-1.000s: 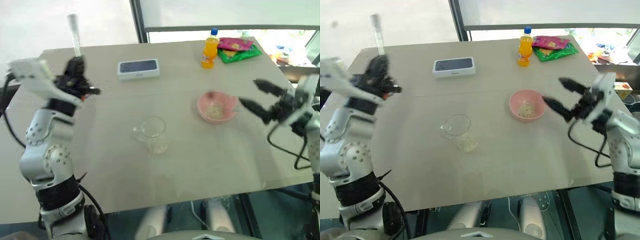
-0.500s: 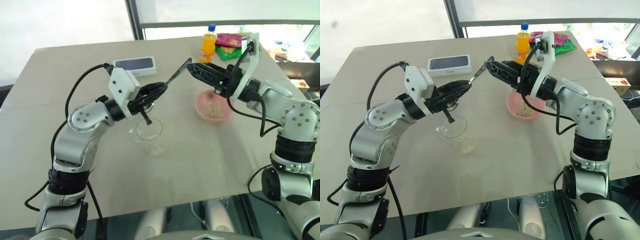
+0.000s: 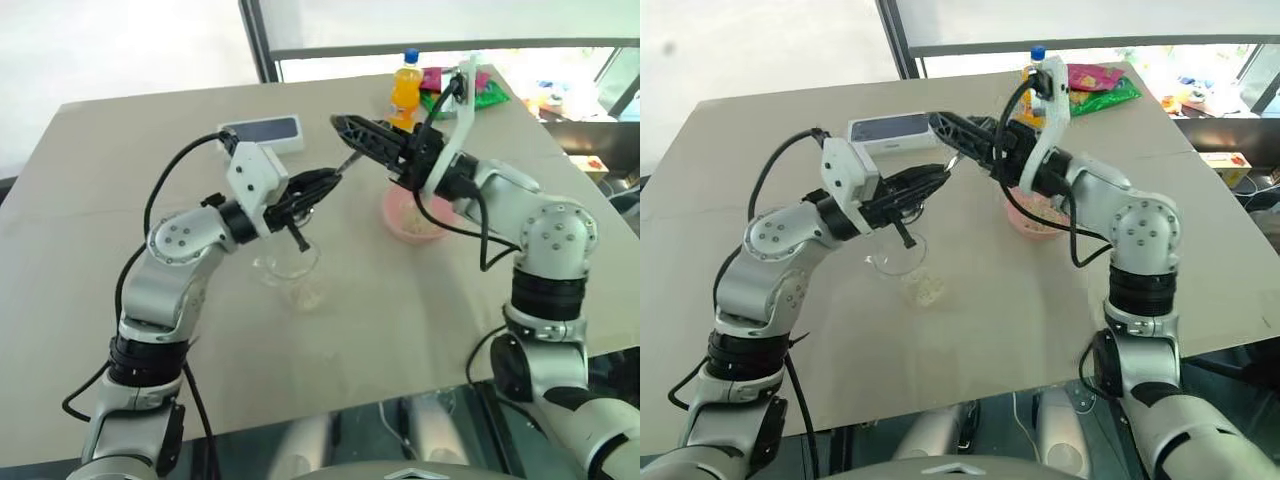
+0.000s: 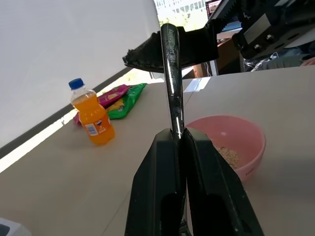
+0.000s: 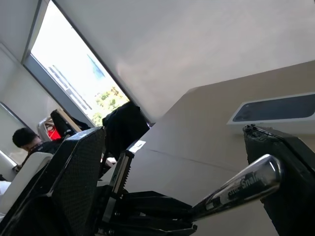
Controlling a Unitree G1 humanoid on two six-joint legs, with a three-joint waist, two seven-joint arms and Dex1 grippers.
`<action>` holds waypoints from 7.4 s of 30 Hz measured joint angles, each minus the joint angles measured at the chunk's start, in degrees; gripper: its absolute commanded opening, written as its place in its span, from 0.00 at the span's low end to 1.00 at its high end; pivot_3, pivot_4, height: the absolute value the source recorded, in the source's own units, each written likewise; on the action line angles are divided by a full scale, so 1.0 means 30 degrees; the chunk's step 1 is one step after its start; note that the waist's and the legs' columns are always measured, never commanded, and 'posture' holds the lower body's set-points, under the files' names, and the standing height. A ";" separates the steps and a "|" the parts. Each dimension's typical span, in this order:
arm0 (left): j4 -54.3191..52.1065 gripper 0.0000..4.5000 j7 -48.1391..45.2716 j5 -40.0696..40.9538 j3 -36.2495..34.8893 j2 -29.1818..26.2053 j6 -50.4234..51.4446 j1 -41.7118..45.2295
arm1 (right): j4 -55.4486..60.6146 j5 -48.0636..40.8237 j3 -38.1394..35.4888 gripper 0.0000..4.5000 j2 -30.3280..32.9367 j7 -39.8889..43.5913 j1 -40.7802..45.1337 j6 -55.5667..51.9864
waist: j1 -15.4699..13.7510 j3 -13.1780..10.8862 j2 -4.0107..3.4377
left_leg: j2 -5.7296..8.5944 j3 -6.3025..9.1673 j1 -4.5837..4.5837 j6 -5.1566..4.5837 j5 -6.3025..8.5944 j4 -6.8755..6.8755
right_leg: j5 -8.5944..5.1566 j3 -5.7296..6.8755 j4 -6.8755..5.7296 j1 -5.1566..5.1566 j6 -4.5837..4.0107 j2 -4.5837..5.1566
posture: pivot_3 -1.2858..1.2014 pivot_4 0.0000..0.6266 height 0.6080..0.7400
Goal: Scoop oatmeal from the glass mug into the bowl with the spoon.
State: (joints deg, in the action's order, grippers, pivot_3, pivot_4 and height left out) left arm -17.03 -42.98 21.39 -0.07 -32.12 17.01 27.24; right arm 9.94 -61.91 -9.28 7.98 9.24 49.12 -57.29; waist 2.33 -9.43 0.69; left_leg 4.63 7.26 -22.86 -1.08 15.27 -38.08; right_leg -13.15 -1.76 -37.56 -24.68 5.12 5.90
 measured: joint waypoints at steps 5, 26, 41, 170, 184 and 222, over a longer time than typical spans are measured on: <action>0.0092 0.00 0.0128 -0.0195 -0.0004 0.0135 -0.0236 0.0008 | 0.0004 0.0438 0.0005 0.44 -0.0223 -0.0340 -0.0001 0.0484 | 0.0002 -0.0002 -0.0003 | 0.0006 -0.0003 0.0001 -0.0002 0.0001 -0.0066 | 0.0000 -0.0009 -0.0074 0.0001 0.0001 0.0000 | 0.52 0.24 1.00; 0.0123 0.00 0.0312 0.0389 -0.0230 0.0900 0.0798 0.0009 | -0.0209 0.1572 0.0165 0.02 -0.0651 -0.0424 -0.0022 0.0745 | 0.0022 -0.0004 -0.0007 | 0.0011 -0.0010 0.0004 -0.0002 0.0001 -0.0069 | 0.0000 -0.0023 -0.0083 -0.0006 0.0000 0.0000 | 0.52 0.24 1.00; -0.0240 0.00 0.0162 0.3706 -0.1228 0.1309 0.3235 0.0027 | -0.0401 0.0932 -0.0173 0.02 -0.0875 0.0576 -0.0012 0.0881 | 0.0029 -0.0005 -0.0010 | 0.0010 -0.0010 0.0003 -0.0003 0.0002 -0.0069 | 0.0000 -0.0026 -0.0082 -0.0005 0.0001 0.0000 | 0.52 0.24 1.00; -0.2396 0.43 -0.0530 0.4687 -0.9812 0.0761 0.0080 -1.4750 | -0.3742 0.3190 -0.2133 0.00 0.3248 0.1854 -0.0555 0.1930 | -0.0062 -0.0024 -0.0040 | -0.0016 -0.0126 0.0026 -0.0056 0.0036 -0.0032 | 0.0001 -0.0154 -0.0051 -0.0028 -0.0001 0.0005 | 0.52 0.24 1.00; -0.0807 0.43 0.0383 0.0759 -0.5990 0.2001 -0.3567 -1.3427 | -0.3733 0.3316 -0.2080 0.00 0.3225 0.1859 -0.0593 0.1791 | -0.0083 -0.0026 -0.0057 | -0.0013 -0.0120 0.0028 -0.0100 0.0062 -0.0027 | 0.0002 -0.0141 -0.0054 -0.0029 -0.0003 0.0002 | 0.52 0.24 1.00; 0.1807 0.01 0.0866 0.0370 -0.3527 0.2363 -0.4915 -0.9855 | -0.2712 0.3251 -0.2095 0.00 0.2992 0.1357 -0.1267 0.1260 | -0.0044 -0.0021 -0.0064 | -0.0012 -0.0120 0.0037 -0.0102 0.0062 -0.0034 | 0.0003 -0.0148 -0.0069 -0.0027 -0.0001 0.0000 | 0.52 0.24 1.00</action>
State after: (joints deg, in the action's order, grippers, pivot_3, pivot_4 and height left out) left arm -11.61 -40.38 22.50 -10.65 -25.04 2.26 -2.32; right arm 1.80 -52.15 -15.56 16.95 13.31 45.31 -53.51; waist 2.19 -9.50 0.49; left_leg 4.60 6.90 -22.75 -1.39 15.46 -38.19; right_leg -13.14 -2.20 -37.77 -24.76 5.12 5.90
